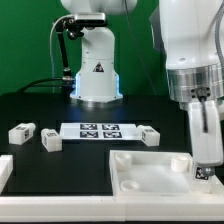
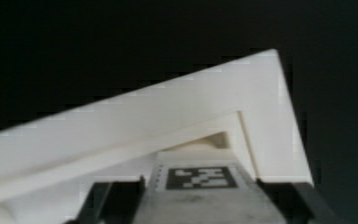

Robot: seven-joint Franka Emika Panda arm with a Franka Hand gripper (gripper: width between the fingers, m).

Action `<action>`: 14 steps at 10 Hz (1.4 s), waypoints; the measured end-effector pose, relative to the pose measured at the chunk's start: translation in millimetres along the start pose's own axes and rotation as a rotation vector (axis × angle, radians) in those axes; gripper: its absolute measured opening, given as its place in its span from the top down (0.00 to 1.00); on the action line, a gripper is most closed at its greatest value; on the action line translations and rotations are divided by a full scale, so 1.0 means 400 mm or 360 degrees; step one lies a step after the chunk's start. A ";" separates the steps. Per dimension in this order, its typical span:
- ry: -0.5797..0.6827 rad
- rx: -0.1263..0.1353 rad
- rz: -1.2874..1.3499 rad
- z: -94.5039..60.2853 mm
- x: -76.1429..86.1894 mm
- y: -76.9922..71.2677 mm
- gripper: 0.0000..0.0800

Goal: Assemble square table

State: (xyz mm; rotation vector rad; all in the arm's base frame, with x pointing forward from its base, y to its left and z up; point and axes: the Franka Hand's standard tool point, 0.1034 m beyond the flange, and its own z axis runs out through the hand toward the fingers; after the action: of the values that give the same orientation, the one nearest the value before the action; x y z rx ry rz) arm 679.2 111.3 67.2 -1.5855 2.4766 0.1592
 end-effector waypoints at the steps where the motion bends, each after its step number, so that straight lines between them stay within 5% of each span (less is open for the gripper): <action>1: 0.0013 0.0012 0.0050 -0.002 0.003 -0.004 0.63; 3: 0.0027 0.0014 0.0012 -0.001 0.005 -0.002 0.63; 4: 0.0027 0.0015 0.0012 -0.001 0.005 -0.002 0.53; 5: 0.0027 0.0015 0.0011 -0.001 0.004 -0.002 0.53; 6: 0.0027 0.0015 0.0010 -0.001 0.004 -0.002 0.31; 7: 0.0026 0.0016 0.0008 -0.001 0.002 -0.002 0.22; 11: -0.0036 0.0058 -0.0084 -0.120 -0.051 0.022 0.19; 14: -0.0042 0.0036 -0.0082 -0.130 -0.059 0.021 0.19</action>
Offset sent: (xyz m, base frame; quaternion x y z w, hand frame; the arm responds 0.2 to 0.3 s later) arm 0.0000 0.0000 0.0000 0.0000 0.0000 0.0000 1.0000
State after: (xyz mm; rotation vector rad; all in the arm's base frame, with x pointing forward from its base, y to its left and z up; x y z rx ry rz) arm 675.6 125.5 122.8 -1.6260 2.4064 0.1429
